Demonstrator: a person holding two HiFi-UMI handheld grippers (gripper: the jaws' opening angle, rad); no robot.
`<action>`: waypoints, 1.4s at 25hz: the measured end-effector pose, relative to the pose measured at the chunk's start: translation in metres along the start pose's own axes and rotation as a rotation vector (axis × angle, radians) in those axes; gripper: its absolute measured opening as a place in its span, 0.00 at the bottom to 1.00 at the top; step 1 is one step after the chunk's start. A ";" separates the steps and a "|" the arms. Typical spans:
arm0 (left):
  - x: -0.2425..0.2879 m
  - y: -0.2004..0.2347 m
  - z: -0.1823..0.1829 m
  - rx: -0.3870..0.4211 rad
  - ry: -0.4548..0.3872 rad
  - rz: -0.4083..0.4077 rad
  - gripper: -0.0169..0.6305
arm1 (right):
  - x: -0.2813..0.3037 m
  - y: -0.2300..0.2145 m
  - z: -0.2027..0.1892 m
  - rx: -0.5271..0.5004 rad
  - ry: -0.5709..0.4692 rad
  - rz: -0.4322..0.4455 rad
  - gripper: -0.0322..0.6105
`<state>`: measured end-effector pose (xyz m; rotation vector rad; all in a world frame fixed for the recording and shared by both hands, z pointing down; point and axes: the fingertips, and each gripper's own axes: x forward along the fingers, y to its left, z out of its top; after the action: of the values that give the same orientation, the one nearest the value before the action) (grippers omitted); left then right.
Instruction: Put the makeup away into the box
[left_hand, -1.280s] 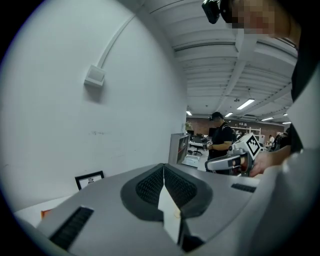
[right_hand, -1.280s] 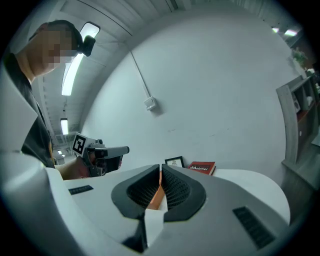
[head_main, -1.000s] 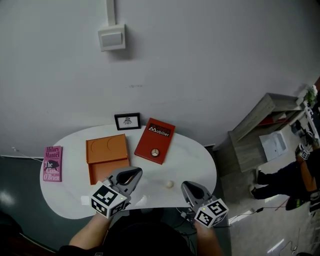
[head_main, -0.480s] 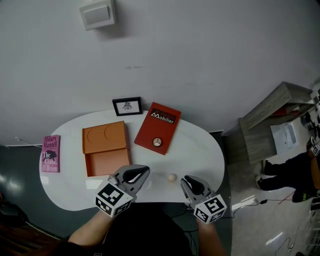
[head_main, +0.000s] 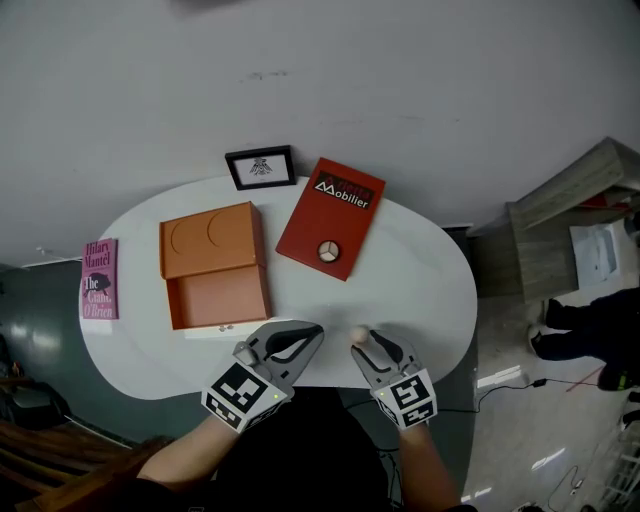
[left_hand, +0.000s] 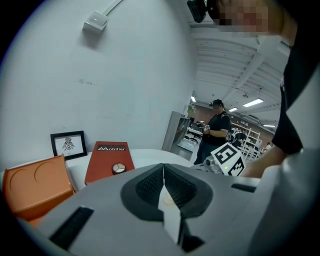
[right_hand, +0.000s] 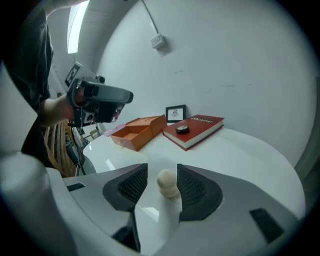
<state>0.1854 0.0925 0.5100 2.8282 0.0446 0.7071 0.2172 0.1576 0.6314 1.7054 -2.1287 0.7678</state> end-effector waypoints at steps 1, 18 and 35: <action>0.002 -0.004 -0.003 0.000 0.007 -0.010 0.05 | 0.005 -0.001 -0.006 -0.011 0.020 -0.010 0.31; -0.101 0.029 0.012 -0.076 -0.108 0.151 0.05 | 0.009 0.003 0.039 -0.081 0.058 -0.077 0.27; -0.262 0.139 0.004 -0.047 -0.233 0.337 0.05 | 0.046 0.118 0.222 -0.221 -0.170 -0.039 0.27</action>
<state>-0.0480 -0.0659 0.4167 2.8804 -0.4888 0.4265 0.1122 0.0095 0.4521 1.7407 -2.1882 0.3716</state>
